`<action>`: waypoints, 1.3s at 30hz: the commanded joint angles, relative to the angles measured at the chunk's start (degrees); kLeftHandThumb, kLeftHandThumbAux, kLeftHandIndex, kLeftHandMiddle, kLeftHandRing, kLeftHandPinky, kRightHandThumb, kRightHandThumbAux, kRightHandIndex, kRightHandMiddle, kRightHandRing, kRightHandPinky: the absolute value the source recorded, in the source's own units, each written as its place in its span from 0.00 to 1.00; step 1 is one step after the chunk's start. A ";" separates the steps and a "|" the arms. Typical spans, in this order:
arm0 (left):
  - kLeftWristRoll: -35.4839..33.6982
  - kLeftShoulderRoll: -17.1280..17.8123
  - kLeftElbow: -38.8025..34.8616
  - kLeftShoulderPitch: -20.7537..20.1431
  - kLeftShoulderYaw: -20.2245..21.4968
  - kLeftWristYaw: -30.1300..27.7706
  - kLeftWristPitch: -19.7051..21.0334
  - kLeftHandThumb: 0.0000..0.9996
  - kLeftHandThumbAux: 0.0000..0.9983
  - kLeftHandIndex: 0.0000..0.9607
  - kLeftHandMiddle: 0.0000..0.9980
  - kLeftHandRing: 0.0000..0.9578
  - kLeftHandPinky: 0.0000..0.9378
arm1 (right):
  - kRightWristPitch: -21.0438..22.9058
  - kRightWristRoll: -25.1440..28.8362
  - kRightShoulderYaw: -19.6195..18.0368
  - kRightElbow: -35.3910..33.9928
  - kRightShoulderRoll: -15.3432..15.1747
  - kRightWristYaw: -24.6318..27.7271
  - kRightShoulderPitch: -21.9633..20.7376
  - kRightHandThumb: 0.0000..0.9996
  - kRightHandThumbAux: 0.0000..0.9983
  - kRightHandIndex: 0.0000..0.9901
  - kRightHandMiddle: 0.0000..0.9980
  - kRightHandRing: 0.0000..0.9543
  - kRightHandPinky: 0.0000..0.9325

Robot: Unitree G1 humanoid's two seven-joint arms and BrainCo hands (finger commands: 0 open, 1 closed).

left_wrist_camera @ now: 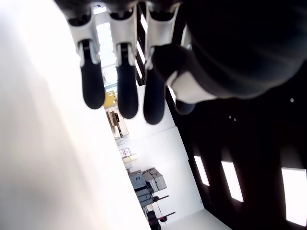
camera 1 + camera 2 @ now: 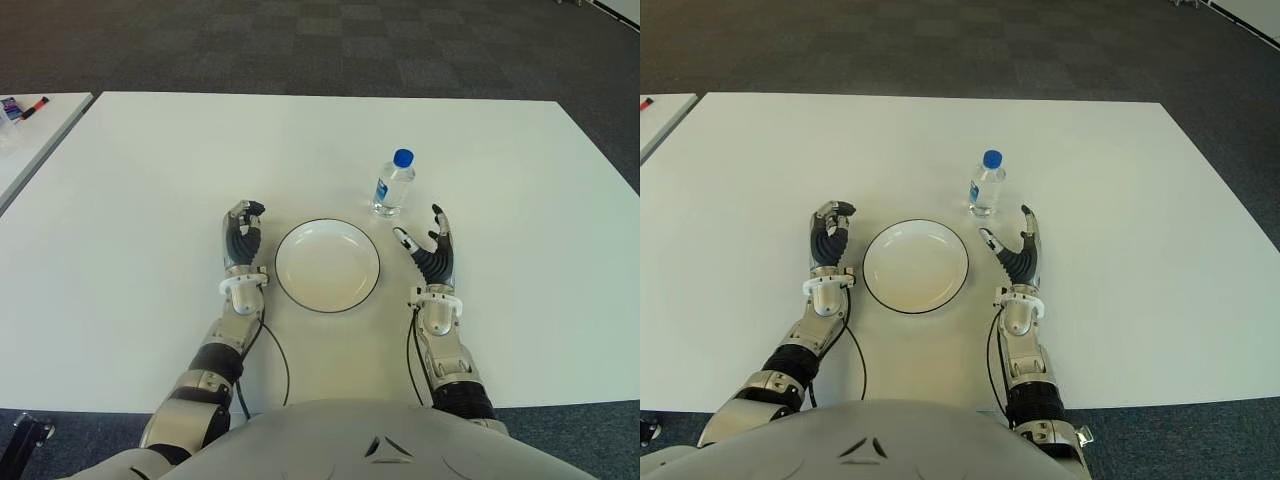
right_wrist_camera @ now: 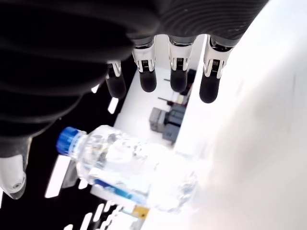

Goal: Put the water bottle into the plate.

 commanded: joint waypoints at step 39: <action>1.33 0.40 0.02 0.33 -0.24 0.28 0.60 0.84 0.67 0.46 0.44 0.42 0.46 | 4.77 -1.93 3.81 1.31 -2.29 -4.94 -1.06 0.59 0.39 0.00 0.00 0.00 0.14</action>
